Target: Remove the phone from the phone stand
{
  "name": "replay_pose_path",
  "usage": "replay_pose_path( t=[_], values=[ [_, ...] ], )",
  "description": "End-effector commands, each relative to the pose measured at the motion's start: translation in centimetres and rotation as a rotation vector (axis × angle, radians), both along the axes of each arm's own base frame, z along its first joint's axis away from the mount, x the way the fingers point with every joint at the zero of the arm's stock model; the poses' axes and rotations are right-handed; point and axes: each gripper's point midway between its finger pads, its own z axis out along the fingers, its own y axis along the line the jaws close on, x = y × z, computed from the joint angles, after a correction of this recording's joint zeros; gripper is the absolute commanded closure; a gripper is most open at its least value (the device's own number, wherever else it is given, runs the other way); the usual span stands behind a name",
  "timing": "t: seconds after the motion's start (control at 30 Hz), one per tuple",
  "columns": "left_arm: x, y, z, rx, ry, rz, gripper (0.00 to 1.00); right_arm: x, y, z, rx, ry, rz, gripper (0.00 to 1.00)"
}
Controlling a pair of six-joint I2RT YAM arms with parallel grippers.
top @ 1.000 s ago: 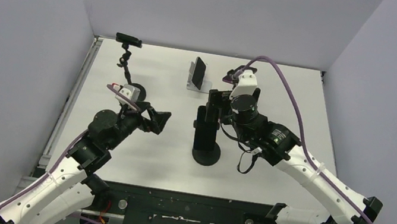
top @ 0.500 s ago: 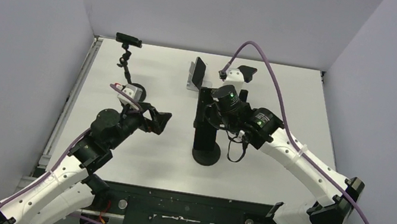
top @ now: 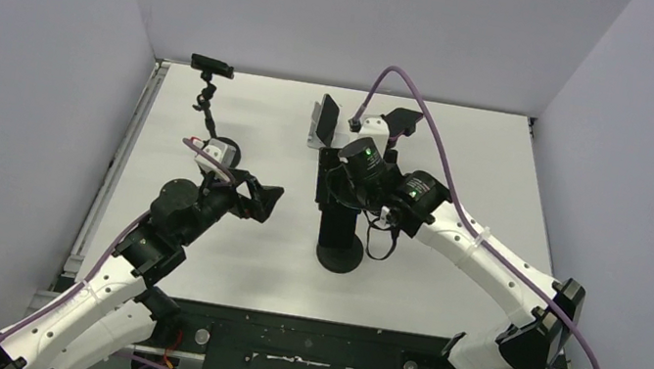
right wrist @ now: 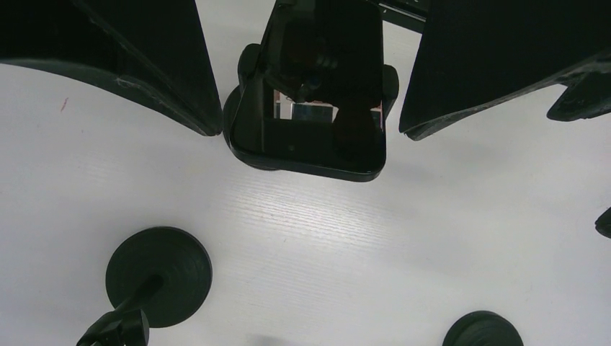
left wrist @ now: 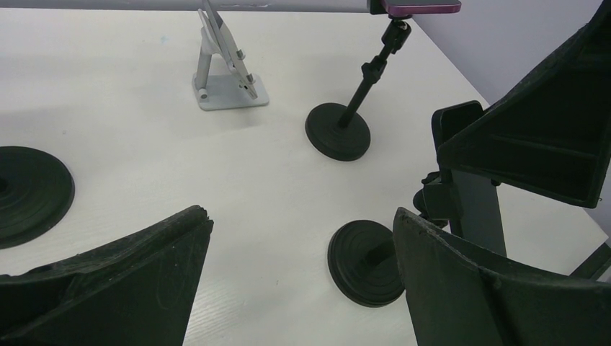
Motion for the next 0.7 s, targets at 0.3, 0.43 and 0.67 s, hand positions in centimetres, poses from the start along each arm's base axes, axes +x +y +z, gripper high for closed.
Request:
replay_pose_path(
  t=[0.3,0.43,0.67],
  values=[
    [-0.3,-0.8,1.4,-0.016,-0.041,-0.048,0.05,1.3,0.7,0.5,0.021,0.014,0.028,0.02],
    [-0.3,-0.9,1.4,-0.016,-0.04,-0.049,0.05,1.3,0.7,0.5,0.021,0.016,0.032,0.03],
    [-0.2,-0.9,1.3,-0.015,-0.039,-0.049,0.06,1.2,0.9,0.1,0.015,0.027,0.044,0.07]
  ],
)
